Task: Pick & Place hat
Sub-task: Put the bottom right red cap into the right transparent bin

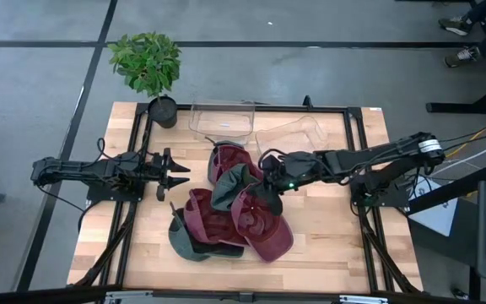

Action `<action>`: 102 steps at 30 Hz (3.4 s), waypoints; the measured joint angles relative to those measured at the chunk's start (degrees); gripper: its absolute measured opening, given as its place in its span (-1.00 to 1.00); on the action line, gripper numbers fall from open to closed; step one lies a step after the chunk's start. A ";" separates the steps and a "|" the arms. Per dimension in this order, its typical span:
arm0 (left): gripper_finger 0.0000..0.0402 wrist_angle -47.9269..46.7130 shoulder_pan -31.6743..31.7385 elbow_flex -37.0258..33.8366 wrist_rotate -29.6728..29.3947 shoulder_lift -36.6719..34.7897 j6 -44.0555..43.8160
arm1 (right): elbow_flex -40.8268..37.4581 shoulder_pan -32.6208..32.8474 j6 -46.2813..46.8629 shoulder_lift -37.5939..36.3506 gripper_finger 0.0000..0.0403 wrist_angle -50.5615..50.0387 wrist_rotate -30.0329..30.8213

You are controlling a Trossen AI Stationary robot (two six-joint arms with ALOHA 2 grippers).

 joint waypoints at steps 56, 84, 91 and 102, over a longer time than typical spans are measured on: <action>-0.22 -0.01 0.00 0.00 -0.02 -0.01 -0.02 | 0.02 -0.02 -28.67 12.06 -0.40 -24.99 14.03; -0.22 -0.02 0.00 0.00 -0.02 -0.01 -0.01 | -0.04 -0.09 -30.64 -11.25 -0.94 -17.38 26.08; -0.22 0.00 0.00 0.00 -0.04 0.00 0.01 | -0.04 -0.09 -34.71 -19.48 -0.94 -12.88 25.14; -0.22 0.09 0.02 0.00 -1.15 0.01 8.20 | -0.04 -0.07 -32.60 -24.63 -0.94 -2.83 22.36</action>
